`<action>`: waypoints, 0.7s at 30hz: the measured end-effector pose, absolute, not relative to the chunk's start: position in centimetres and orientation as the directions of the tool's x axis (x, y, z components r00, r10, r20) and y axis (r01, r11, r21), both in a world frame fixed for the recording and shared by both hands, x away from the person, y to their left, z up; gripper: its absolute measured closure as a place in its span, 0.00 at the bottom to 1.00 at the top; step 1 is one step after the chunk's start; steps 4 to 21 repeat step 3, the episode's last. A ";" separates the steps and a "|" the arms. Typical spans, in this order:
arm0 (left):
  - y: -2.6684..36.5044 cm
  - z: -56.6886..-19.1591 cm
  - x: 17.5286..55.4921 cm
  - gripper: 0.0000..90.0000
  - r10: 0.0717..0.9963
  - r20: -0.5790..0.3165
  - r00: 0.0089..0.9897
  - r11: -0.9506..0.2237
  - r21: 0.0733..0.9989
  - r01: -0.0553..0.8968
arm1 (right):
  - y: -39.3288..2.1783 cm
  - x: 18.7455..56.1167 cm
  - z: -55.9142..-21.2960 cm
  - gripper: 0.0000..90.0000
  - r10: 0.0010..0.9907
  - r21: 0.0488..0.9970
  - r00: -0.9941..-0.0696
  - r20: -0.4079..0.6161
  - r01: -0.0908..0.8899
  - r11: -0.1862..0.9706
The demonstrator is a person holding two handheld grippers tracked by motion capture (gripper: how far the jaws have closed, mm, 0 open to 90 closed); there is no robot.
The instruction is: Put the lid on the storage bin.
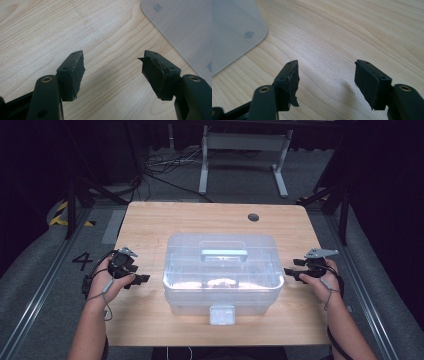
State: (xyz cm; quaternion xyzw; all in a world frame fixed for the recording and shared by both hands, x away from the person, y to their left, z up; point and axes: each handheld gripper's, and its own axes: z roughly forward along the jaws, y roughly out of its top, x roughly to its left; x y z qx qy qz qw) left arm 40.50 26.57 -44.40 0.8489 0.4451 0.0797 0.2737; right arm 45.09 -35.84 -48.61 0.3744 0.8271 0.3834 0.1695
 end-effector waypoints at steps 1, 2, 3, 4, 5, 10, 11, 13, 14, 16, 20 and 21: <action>26.6 -44.4 40.5 0.38 0.799 -0.109 0.592 -0.453 0.538 0.711 | -35.8 45.1 -48.5 0.39 0.751 0.764 -0.660 0.009 0.489 0.421; 26.6 -44.4 40.5 0.38 0.801 -0.113 0.588 -0.447 0.539 0.714 | -35.9 45.1 -48.5 0.37 0.753 0.771 -0.658 0.012 0.485 0.412; 26.7 -44.4 40.5 0.38 0.801 -0.114 0.588 -0.447 0.540 0.714 | -35.9 45.1 -48.4 0.36 0.758 0.777 -0.652 0.019 0.487 0.399; 26.7 -44.4 40.5 0.38 0.801 -0.114 0.588 -0.447 0.540 0.714 | -35.9 45.1 -48.4 0.36 0.758 0.777 -0.652 0.019 0.487 0.399; 26.7 -44.4 40.5 0.38 0.801 -0.114 0.588 -0.447 0.540 0.714 | -35.9 45.1 -48.4 0.36 0.758 0.777 -0.652 0.019 0.487 0.399; 26.7 -44.4 40.5 0.38 0.801 -0.114 0.588 -0.447 0.540 0.714 | -35.9 45.1 -48.4 0.36 0.758 0.777 -0.652 0.019 0.487 0.399; 26.7 -44.4 40.5 0.38 0.801 -0.114 0.588 -0.447 0.540 0.714 | -35.9 45.1 -48.4 0.36 0.758 0.777 -0.652 0.019 0.487 0.399; 26.7 -44.4 40.5 0.38 0.801 -0.114 0.588 -0.447 0.540 0.714 | -35.9 45.1 -48.4 0.36 0.758 0.777 -0.652 0.019 0.487 0.399; 26.7 -44.4 40.5 0.38 0.801 -0.114 0.588 -0.447 0.540 0.714 | -35.9 45.1 -48.4 0.36 0.758 0.777 -0.652 0.019 0.487 0.399; 26.7 -44.4 40.5 0.38 0.801 -0.114 0.588 -0.447 0.540 0.714 | -35.9 45.1 -48.4 0.36 0.758 0.777 -0.652 0.019 0.487 0.399; 26.7 -44.4 40.5 0.38 0.801 -0.114 0.588 -0.447 0.540 0.714 | -35.9 45.1 -48.4 0.36 0.758 0.777 -0.652 0.019 0.487 0.399; 26.7 -44.4 40.5 0.38 0.801 -0.114 0.588 -0.447 0.540 0.714 | -35.9 45.1 -48.4 0.36 0.758 0.777 -0.652 0.019 0.487 0.399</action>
